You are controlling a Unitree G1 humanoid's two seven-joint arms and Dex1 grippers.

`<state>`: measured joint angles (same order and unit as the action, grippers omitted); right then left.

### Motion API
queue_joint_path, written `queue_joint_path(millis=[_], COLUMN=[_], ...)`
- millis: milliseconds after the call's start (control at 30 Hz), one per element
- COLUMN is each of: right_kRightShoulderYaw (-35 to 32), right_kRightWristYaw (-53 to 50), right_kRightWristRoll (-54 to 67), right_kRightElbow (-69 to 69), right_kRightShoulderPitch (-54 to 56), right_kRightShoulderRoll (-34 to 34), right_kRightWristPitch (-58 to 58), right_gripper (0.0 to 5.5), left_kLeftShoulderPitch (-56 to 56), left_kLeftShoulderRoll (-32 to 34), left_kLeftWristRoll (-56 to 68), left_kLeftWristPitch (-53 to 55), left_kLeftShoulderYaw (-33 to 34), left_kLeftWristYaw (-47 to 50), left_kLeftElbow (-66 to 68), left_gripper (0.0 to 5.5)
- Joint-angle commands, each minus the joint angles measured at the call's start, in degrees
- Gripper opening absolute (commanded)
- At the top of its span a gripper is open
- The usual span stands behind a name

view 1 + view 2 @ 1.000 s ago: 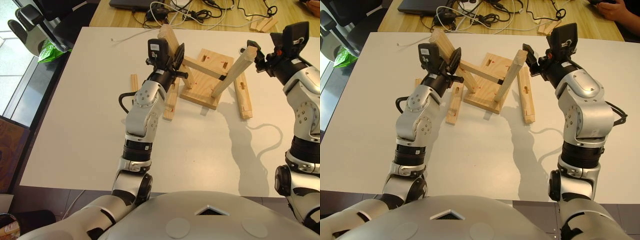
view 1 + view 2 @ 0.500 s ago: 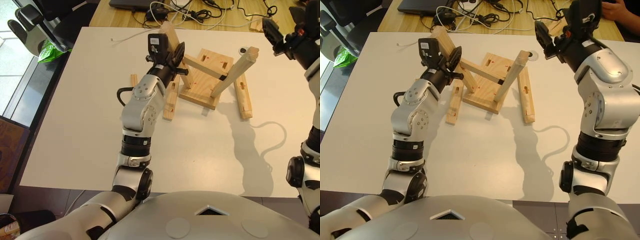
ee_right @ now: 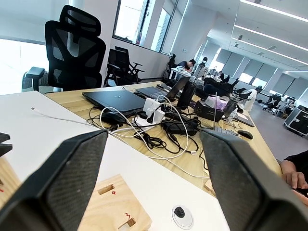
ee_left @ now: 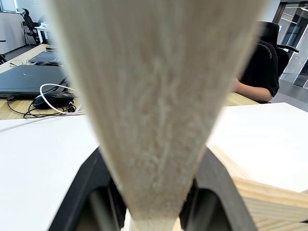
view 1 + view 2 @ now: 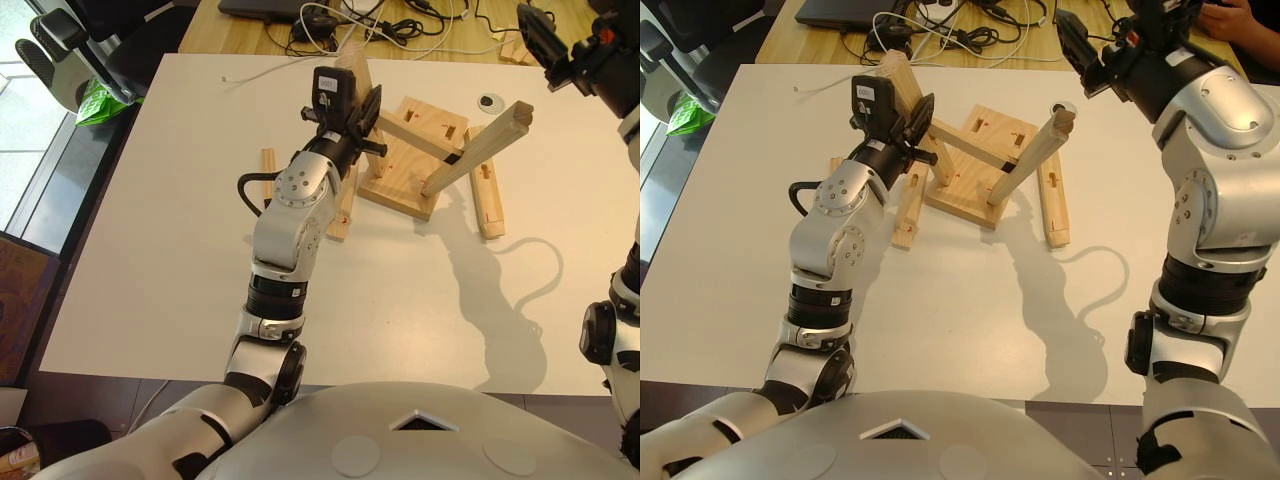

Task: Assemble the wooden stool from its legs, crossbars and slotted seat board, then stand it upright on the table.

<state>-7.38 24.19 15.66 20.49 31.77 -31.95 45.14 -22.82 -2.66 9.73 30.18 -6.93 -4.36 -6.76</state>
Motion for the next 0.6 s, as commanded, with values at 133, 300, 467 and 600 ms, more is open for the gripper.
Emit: queue_joint_path(millis=[133,300,467,600], right_kRightShoulderYaw=[0.5,0.7,0.6,0.5], right_kRightWristYaw=[0.3,0.1,0.1,0.1], right_kRightWristRoll=[0.7,1.1,1.3,1.4], right_kRightElbow=[0.6,0.8,1.3,1.6], right_kRightShoulderPitch=[1.0,0.7,0.3,0.1], right_kRightShoulderRoll=[-0.6,-0.6,-0.6,-0.6], right_kRightWristPitch=[0.6,0.8,1.1,1.5], right_gripper=[3.54,3.54,3.54,3.54], left_kLeftShoulderPitch=[1.0,1.2,0.7,-0.4], left_kLeftShoulderRoll=[-0.3,-0.3,-0.2,-0.3], left_kLeftWristRoll=[-0.4,-0.8,-0.3,0.5], left_kLeftWristPitch=[0.3,0.9,2.3,4.5], left_kLeftShoulderYaw=[0.5,0.1,0.7,1.4], left_kLeftWristYaw=[0.1,0.1,0.6,1.0], left_kLeftElbow=[-0.5,-1.5,-5.3,-9.7], left_gripper=[1.86,2.02,2.02,2.02])
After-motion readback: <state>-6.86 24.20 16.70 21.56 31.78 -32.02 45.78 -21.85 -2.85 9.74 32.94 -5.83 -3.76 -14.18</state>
